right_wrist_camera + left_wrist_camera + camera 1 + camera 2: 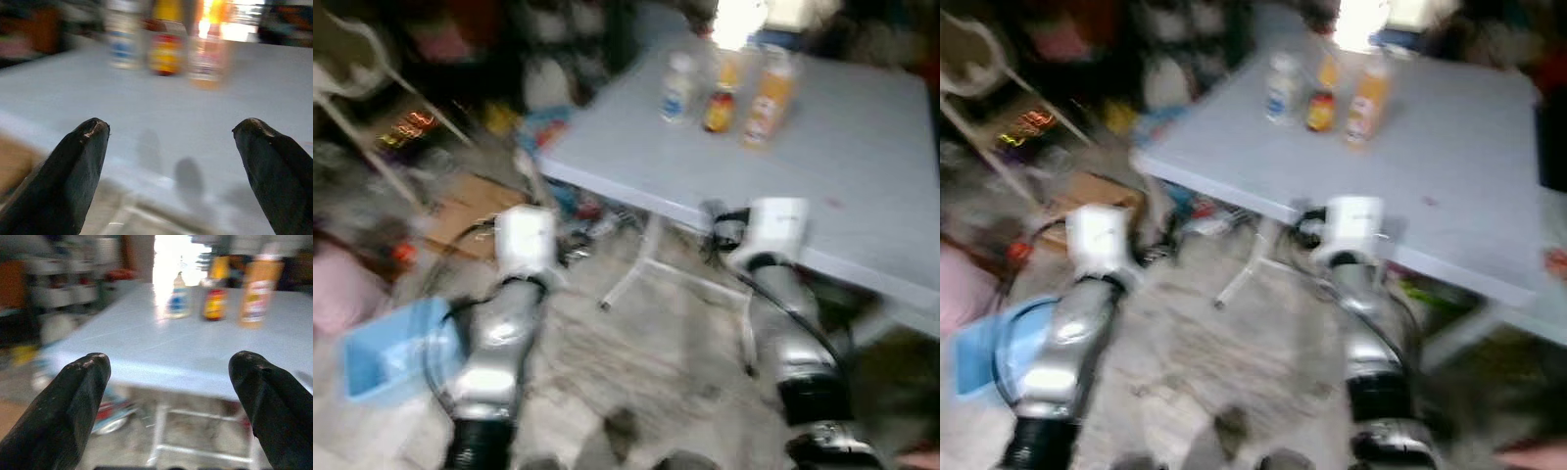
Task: Restocking fridge
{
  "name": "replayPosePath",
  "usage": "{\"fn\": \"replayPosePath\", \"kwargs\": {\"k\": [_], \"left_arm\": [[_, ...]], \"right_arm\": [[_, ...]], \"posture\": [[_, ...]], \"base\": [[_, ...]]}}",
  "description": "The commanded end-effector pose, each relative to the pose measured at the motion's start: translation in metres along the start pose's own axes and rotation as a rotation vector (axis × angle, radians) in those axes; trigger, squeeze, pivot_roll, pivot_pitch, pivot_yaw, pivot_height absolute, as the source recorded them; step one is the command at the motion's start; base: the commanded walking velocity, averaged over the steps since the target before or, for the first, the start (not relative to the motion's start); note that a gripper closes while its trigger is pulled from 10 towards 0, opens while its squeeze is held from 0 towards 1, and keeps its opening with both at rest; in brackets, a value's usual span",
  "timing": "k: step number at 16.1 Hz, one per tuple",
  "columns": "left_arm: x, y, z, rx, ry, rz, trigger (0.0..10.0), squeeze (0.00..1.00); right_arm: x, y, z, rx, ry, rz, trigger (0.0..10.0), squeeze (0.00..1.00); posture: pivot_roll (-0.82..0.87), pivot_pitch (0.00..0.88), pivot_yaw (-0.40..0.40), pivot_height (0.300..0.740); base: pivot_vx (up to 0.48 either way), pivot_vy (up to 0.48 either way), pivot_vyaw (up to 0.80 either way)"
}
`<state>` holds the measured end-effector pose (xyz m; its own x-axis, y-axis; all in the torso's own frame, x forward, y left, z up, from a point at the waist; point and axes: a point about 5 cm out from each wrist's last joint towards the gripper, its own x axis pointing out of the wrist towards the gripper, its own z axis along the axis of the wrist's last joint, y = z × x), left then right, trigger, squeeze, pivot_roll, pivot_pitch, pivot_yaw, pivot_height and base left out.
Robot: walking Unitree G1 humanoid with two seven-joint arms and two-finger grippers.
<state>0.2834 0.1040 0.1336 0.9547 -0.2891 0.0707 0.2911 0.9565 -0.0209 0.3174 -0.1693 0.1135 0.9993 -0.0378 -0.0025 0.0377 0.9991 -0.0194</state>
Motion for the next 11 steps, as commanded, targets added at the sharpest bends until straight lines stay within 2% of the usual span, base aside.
{"fn": "replayPosePath", "kwargs": {"k": [1, 5, 10, 11], "left_arm": [[-0.002, 0.0109, 0.0021, 0.024, -0.004, 0.024, 10.0, 0.0], [-0.0009, 0.0075, 0.0017, 0.011, -0.003, 0.018, 10.0, 0.0], [0.0002, 0.0058, 0.0013, -0.015, 0.001, 0.023, 10.0, 0.0], [0.0, 0.0053, 0.0003, -0.014, 0.01, 0.032, 10.0, 0.0]], "right_arm": [[0.0029, 0.0139, 0.0116, 0.012, -0.044, 0.031, 10.0, 0.0], [0.0014, 0.0143, 0.0121, 0.009, -0.053, 0.029, 10.0, 0.0], [-0.0001, 0.0161, 0.0139, -0.002, -0.067, 0.046, 10.0, 0.0], [-0.002, 0.0162, 0.0127, 0.003, -0.062, 0.07, 10.0, 0.0]], "posture": [[0.02, 0.0, -0.038, 0.74], [0.01, 0.0, -0.034, 0.74], [0.01, 0.0, -0.033, 0.74], [0.01, 0.0, -0.036, 0.74]], "base": [[0.412, 0.0, -0.8], [0.424, 0.062, -0.7], [0.337, 0.337, 0.0], [0.0, 0.424, 0.0]]}}
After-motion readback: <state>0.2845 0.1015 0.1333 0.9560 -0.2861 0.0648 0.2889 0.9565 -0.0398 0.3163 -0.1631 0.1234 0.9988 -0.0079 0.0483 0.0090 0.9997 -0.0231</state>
